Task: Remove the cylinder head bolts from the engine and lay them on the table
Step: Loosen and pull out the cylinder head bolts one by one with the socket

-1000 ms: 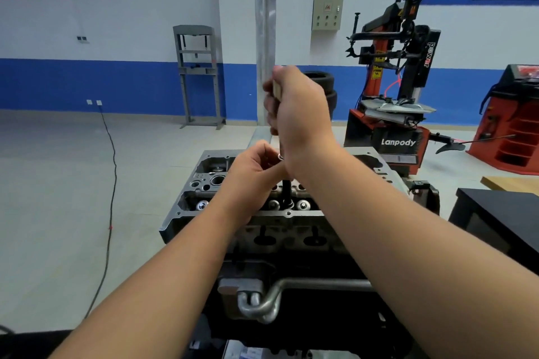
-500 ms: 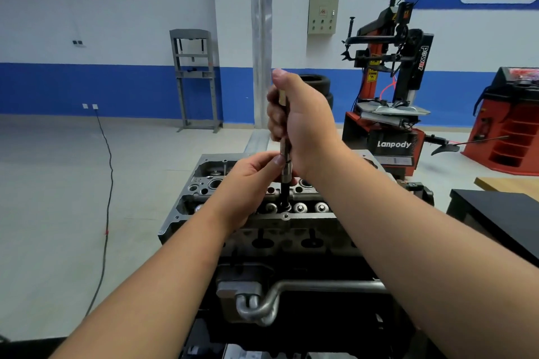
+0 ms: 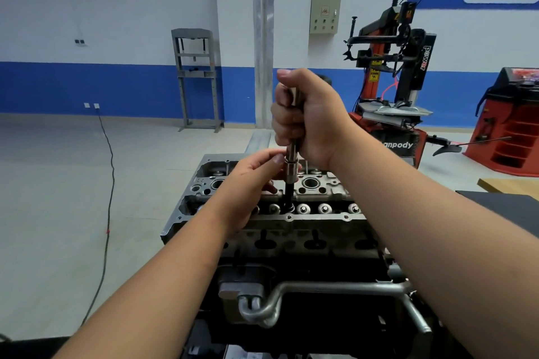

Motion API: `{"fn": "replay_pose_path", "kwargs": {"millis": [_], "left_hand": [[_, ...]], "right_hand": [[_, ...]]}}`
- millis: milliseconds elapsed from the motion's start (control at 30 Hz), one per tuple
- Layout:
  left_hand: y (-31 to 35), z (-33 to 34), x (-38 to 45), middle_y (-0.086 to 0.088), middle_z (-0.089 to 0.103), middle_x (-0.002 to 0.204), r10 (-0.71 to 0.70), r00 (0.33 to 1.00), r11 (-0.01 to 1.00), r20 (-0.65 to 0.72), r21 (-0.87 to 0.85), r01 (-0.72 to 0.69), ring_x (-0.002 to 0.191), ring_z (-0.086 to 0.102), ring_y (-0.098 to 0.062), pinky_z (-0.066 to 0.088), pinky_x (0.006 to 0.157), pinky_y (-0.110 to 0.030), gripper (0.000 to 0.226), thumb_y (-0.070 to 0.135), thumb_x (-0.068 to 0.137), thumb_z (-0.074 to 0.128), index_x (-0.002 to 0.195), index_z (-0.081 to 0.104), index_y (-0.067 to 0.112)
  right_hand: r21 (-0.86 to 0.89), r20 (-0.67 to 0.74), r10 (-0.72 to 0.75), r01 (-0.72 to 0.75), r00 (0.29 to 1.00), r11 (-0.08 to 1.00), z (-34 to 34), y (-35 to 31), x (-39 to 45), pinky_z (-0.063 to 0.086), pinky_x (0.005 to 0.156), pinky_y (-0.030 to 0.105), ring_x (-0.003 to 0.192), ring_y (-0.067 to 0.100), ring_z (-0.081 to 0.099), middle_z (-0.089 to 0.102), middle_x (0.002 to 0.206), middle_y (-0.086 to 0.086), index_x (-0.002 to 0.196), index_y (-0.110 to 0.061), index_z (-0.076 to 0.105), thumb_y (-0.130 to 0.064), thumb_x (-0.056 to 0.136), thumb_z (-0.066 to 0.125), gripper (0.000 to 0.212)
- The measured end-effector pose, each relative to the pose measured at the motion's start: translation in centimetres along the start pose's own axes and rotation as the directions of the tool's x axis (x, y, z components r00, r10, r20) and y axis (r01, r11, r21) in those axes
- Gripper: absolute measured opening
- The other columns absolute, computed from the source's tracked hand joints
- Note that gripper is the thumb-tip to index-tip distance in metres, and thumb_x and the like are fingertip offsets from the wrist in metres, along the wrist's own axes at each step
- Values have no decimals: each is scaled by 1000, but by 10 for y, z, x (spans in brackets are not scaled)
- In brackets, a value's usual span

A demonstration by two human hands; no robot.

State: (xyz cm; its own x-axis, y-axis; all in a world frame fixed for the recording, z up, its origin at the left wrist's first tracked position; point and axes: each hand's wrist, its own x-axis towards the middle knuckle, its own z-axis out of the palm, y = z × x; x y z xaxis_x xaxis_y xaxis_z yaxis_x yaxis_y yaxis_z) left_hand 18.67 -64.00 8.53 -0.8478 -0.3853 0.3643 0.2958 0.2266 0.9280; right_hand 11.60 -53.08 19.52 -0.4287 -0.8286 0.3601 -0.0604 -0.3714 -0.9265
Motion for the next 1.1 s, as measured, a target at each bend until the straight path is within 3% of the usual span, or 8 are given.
{"fn": "replay_pose_path", "kwargs": {"millis": [167, 267, 367, 467, 600, 700, 933, 1100], "left_hand": [[4, 2, -3, 7, 78, 110, 5, 999, 997, 42, 73, -8, 99, 73, -7, 44, 82, -30, 37, 53, 98, 54, 111, 73, 24], [1, 4, -1, 3, 79, 101, 26, 1000, 997, -4, 69, -25, 85, 72, -4, 50, 72, -15, 31, 42, 101, 57, 114, 74, 19], [-2, 6, 2, 1, 79, 98, 39, 998, 995, -49, 95, -34, 88, 73, -14, 56, 89, -37, 29, 43, 98, 69, 112, 71, 18], [-2, 7, 2, 4, 77, 90, 53, 996, 995, -77, 91, -46, 79, 68, -7, 54, 78, -35, 46, 54, 81, 82, 106, 67, 18], [0, 3, -2, 7, 78, 93, 36, 999, 998, -40, 44, -35, 87, 71, -4, 52, 74, -16, 23, 41, 93, 71, 107, 71, 24], [2, 4, -4, 9, 79, 108, 19, 1000, 998, 15, 60, -20, 98, 72, -5, 45, 80, -27, 28, 49, 99, 58, 111, 72, 28], [-4, 3, 0, 11, 76, 81, 80, 997, 996, -19, 34, -80, 69, 66, 5, 45, 62, -5, 17, 24, 105, 61, 99, 76, 26], [-4, 8, 2, -7, 70, 81, 93, 992, 996, -85, 15, -92, 76, 58, -20, 47, 70, -34, 39, 50, 68, 80, 91, 70, 20]], "right_hand": [[38, -42, -19, 21, 999, 999, 0, 4, -1, 19, 48, 27, 45, 14, 20, 27, 48, -5, 57, -19, 43, -38, 80, 55, 32], [7, -262, -56, 60, 963, 998, 9, 7, -4, 28, 50, 28, 47, 15, 32, 40, 51, -4, 62, -19, 51, -37, 91, 56, 34], [-196, -482, -177, 91, 858, 976, 19, 8, -5, 39, 55, 30, 55, 13, 49, 55, 58, -8, 76, -21, 58, -35, 97, 51, 26], [-174, -448, -151, 80, 881, 981, 24, 6, -3, 33, 55, 33, 52, 14, 42, 49, 55, -7, 68, -21, 56, -28, 93, 46, 28], [-70, -122, -1, -8, 993, 998, 12, -1, 5, 18, 50, 30, 45, 15, 20, 28, 46, -6, 55, -22, 39, -36, 92, 53, 41], [-19, -9, 24, -24, 1000, 1000, -1, -5, 6, 18, 49, 27, 45, 15, 17, 25, 48, -6, 56, -21, 38, -33, 82, 56, 33], [-52, -408, -6, -17, 913, 999, 21, -1, -2, 30, 55, 32, 52, 16, 35, 43, 56, -3, 68, -19, 51, -31, 94, 56, 29], [-206, -460, -206, 122, 864, 971, 36, 7, -4, 34, 59, 32, 58, 12, 42, 47, 59, -5, 72, -18, 54, -24, 98, 47, 28]]}}
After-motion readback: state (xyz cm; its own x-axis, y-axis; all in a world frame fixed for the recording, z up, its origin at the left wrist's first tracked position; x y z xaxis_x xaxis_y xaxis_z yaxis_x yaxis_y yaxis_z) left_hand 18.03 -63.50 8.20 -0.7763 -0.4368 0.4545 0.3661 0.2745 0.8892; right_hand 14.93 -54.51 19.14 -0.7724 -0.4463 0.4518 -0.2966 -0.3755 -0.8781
